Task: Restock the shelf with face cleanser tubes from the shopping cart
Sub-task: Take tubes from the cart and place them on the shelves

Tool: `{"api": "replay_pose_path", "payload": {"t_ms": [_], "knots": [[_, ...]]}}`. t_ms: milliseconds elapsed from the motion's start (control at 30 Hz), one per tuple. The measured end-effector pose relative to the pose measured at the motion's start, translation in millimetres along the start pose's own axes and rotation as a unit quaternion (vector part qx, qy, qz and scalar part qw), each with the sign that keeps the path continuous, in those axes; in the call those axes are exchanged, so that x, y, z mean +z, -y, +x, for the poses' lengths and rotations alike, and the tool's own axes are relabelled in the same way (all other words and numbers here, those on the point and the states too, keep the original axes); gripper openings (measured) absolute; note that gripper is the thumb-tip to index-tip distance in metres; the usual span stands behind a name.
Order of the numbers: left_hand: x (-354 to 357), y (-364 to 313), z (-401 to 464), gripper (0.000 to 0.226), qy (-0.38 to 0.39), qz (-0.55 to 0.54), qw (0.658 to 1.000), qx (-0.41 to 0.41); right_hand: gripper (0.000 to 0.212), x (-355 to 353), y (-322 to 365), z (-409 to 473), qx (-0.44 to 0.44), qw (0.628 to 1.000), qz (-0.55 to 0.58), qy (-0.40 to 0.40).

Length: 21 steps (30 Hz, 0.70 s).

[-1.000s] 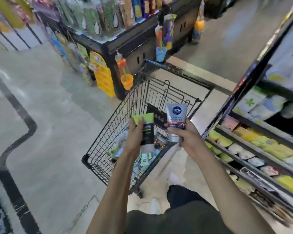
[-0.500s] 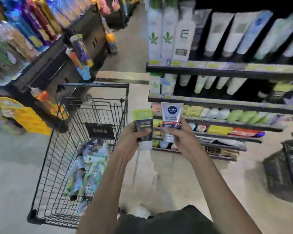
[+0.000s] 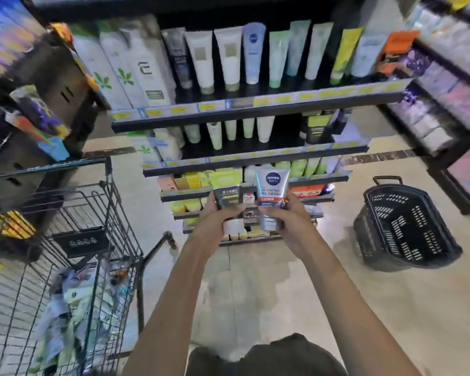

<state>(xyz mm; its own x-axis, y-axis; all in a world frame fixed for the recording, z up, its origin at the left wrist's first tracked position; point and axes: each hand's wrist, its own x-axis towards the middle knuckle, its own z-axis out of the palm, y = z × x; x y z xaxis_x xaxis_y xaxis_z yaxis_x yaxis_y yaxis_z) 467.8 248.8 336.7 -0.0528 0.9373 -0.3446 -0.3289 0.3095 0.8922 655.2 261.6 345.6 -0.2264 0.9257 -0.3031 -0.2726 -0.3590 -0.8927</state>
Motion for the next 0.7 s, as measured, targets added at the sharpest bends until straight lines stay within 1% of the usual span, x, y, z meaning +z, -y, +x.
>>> {"api": "replay_pose_path", "payload": {"t_ms": [100,167,233,300,367,467,600,700], "knots": [[39,15,14,0.077,-0.016,0.056,0.998,-0.001,0.051,-40,11,-5,-0.007,1.0,0.008,-0.007],[63,20,20,0.08,-0.029,0.07,0.997,-0.008,0.052,-64,16,-6,-0.011,1.0,0.009,-0.014],[83,25,27,0.079,-0.018,0.077,0.997,0.0,0.055,-86,21,-5,-0.016,0.999,0.014,-0.029],[101,29,36,0.078,-0.03,0.095,0.995,0.012,0.064,-105,25,-2,-0.015,0.999,0.019,-0.044],[120,32,46,0.07,-0.046,0.108,0.993,0.024,0.069,-123,31,2,-0.013,0.998,0.021,-0.056],[146,36,65,0.062,-0.054,0.122,0.991,0.031,0.069,-149,35,14,-0.01,0.997,0.023,-0.067],[169,42,99,0.066,-0.064,0.139,0.988,0.031,0.07,-177,46,37,-0.008,0.998,0.027,-0.061],[183,44,128,0.062,-0.061,0.137,0.988,0.034,0.065,-195,61,59,-0.007,0.998,0.022,-0.055]]}}
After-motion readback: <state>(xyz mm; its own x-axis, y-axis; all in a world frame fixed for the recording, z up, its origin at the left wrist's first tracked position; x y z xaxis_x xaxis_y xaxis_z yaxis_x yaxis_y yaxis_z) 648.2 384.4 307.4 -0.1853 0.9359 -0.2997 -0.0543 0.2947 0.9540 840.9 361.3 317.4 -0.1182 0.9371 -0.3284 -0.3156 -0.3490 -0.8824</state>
